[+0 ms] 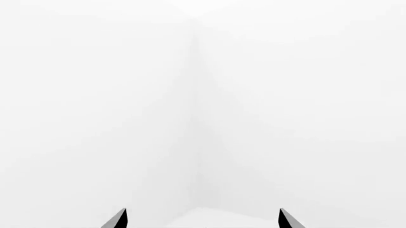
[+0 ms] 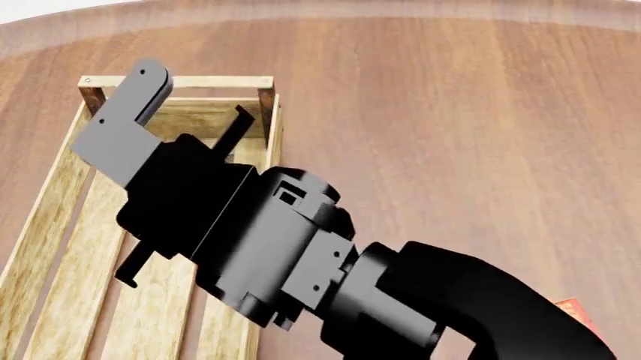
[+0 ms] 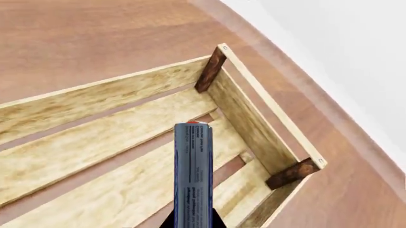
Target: Pick up the cream cheese and put it in the tray.
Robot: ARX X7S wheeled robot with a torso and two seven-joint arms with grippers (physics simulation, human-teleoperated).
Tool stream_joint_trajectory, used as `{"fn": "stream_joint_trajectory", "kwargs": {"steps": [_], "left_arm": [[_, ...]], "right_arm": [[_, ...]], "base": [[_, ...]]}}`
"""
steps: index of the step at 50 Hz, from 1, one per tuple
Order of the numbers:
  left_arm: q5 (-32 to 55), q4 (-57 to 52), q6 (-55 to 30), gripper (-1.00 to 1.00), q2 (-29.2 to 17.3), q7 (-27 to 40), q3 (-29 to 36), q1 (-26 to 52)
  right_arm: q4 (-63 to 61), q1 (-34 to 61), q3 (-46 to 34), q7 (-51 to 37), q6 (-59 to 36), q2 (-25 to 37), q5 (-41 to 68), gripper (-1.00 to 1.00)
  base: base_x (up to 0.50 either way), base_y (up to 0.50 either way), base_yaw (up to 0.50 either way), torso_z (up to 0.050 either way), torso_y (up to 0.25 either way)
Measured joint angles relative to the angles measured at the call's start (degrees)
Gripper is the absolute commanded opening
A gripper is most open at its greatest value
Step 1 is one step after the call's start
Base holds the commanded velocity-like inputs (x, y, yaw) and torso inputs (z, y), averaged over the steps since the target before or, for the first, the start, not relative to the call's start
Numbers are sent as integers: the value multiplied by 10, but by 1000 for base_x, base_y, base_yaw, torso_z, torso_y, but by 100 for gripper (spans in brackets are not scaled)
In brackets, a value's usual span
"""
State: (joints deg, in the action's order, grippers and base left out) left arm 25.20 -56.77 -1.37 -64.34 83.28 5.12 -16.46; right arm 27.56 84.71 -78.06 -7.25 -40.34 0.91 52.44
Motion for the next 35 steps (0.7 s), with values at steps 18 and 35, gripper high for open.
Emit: {"fn": "stream_joint_trajectory", "kwargs": {"steps": [18, 35], "left_arm": [[3, 18, 8, 100, 13, -14, -12, -8], [8, 39, 1, 100, 30, -33, -2, 9]], "right_arm": [[75, 13, -96, 79, 85, -7, 153, -100], [93, -12, -112, 108, 81, -8, 174, -100]], "base": [[0, 0, 0, 0, 1], [0, 0, 0, 0, 0]]}}
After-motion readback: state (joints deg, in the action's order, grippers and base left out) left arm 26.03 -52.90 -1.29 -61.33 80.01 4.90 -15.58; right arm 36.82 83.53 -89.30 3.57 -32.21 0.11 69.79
